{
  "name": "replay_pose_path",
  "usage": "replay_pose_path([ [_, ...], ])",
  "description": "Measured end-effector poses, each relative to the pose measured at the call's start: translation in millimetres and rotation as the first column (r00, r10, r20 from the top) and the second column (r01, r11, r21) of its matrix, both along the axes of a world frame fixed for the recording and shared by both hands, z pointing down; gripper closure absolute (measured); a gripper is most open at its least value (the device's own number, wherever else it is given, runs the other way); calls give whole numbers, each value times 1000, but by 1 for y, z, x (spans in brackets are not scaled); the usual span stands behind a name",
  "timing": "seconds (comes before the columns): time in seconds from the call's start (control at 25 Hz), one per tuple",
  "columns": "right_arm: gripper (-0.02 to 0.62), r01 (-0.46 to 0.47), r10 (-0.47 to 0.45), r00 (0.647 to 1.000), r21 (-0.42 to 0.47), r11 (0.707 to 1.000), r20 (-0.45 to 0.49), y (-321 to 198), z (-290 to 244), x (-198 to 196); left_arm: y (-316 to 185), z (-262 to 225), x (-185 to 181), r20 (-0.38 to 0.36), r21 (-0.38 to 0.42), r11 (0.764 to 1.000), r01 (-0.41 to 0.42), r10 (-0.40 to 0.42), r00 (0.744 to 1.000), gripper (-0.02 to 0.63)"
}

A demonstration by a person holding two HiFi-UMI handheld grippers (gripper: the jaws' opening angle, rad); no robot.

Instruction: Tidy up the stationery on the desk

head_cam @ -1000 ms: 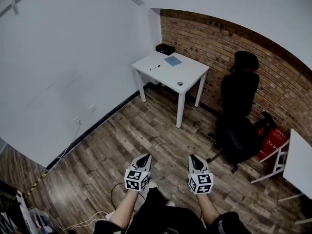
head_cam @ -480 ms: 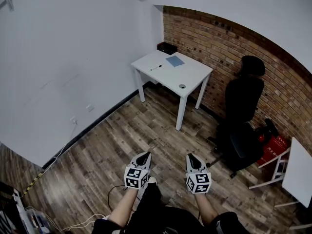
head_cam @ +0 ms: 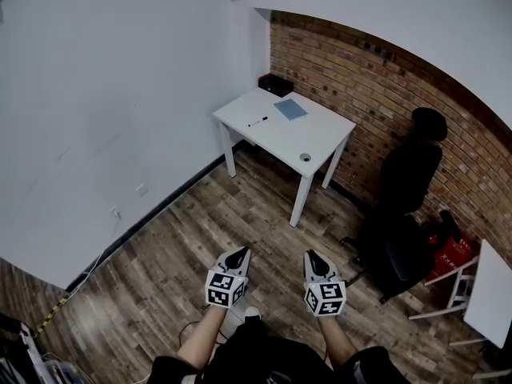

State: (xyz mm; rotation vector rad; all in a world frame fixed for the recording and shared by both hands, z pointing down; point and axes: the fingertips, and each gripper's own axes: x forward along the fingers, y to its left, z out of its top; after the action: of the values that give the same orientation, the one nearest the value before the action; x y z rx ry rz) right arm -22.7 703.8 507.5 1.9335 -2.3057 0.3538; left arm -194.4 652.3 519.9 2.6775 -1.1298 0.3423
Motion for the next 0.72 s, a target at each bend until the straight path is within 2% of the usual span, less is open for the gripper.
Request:
replay_pose_path([
  [0.32, 569, -12, 12, 1000, -11, 1000, -4, -76, 2, -20, -81, 2, -12, -1, -12, 1000, -29, 29, 1000, 589],
  [0.72, 569, -43, 43, 999, -22, 999, -2, -129, 7, -34, -138, 10, -27, -7, -27, 998, -52, 52, 999, 589],
])
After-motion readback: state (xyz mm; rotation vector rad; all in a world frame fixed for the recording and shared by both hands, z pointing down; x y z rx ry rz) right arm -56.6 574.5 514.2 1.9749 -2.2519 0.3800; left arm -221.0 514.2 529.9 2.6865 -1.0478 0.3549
